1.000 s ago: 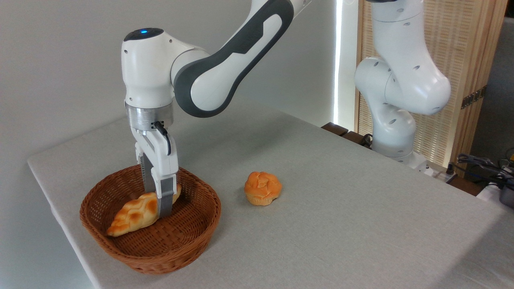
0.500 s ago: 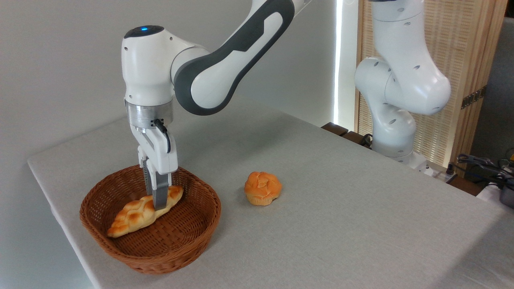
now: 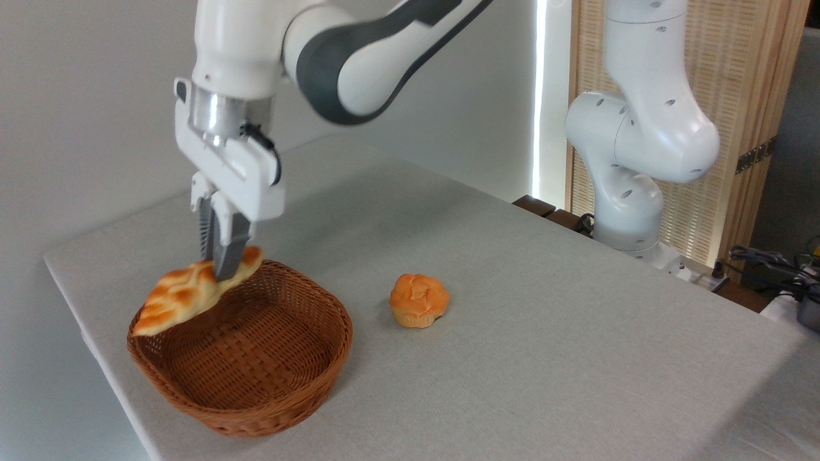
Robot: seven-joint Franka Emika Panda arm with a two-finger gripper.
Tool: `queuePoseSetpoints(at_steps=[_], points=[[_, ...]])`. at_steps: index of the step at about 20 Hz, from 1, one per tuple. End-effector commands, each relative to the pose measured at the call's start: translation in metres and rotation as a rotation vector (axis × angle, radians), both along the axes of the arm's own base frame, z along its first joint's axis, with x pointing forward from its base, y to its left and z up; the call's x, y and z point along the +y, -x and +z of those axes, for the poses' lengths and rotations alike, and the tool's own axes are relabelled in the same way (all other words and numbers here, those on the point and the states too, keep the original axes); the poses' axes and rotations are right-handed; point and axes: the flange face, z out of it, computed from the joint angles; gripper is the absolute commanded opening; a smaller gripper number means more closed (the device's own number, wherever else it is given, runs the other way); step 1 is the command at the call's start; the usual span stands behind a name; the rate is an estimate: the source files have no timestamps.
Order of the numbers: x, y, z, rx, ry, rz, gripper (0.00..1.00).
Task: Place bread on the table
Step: 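Lift the braided roll out of the basket and carry it beside the orange bun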
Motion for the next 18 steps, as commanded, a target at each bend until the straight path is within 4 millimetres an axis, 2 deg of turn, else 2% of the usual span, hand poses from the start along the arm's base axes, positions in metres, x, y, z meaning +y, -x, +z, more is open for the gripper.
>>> queuePoseSetpoints(at_steps=[1,4,5,6,8,10,11,12,14,18], points=[[0.011,0.048,0.025,0.132,-0.017,-0.014,0.23],[-0.004,0.102,0.032,0.161,-0.053,-0.065,0.23],[-0.005,0.121,0.033,0.158,-0.062,-0.072,0.27],[-0.007,0.135,0.026,0.167,-0.073,-0.079,0.28],[-0.023,0.155,-0.006,0.229,-0.105,-0.121,0.38],[-0.042,0.177,-0.036,0.316,-0.137,-0.180,0.41],[-0.047,0.183,-0.044,0.341,-0.146,-0.195,0.41],[-0.050,0.186,-0.051,0.350,-0.150,-0.205,0.47],[-0.050,0.182,-0.066,0.362,-0.150,-0.202,0.98],[-0.065,0.182,-0.069,0.317,-0.158,-0.261,1.00]])
